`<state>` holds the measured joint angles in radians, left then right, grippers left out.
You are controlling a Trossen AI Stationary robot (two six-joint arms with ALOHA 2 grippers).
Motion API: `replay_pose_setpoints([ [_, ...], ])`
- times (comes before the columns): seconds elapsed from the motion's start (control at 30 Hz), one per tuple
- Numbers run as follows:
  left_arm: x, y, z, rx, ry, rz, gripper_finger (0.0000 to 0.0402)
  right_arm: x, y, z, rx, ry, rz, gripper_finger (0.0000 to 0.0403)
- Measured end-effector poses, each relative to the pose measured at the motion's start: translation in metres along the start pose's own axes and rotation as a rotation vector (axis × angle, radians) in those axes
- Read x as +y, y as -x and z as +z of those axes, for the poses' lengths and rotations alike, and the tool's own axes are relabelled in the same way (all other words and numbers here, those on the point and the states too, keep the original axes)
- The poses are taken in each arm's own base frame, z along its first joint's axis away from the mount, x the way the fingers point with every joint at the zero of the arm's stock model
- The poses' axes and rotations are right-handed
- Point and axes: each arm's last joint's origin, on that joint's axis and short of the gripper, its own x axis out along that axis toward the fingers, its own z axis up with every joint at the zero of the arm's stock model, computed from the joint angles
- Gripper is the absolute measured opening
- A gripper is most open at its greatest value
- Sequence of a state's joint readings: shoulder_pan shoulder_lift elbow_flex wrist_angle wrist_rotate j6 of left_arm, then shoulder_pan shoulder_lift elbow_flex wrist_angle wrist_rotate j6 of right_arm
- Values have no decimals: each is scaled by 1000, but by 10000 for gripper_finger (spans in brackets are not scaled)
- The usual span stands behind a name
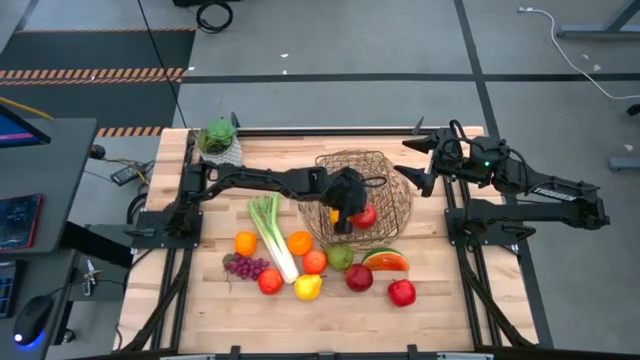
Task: Build produce basket
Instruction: Put the red apple into the brown wire basket, then put the orange into the brown wire basket
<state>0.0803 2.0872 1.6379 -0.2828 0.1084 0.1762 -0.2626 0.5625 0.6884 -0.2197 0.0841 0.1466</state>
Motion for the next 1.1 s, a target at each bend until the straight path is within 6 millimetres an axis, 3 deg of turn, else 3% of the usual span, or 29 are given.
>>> replay_pose_setpoints([
  [0.27,-11,-1,0,-4,-85,-98,14,0,0,0,0,-12,0,400],
  [0.63,-16,5,2,23,-133,-47,131,0,0,-2,20,-10,-3,400],
  [0.83,-25,33,17,11,-220,26,178,0,0,-2,24,-10,-4,400],
  [1.1,-42,82,34,23,-285,164,187,0,0,-2,25,-9,-4,400],
])
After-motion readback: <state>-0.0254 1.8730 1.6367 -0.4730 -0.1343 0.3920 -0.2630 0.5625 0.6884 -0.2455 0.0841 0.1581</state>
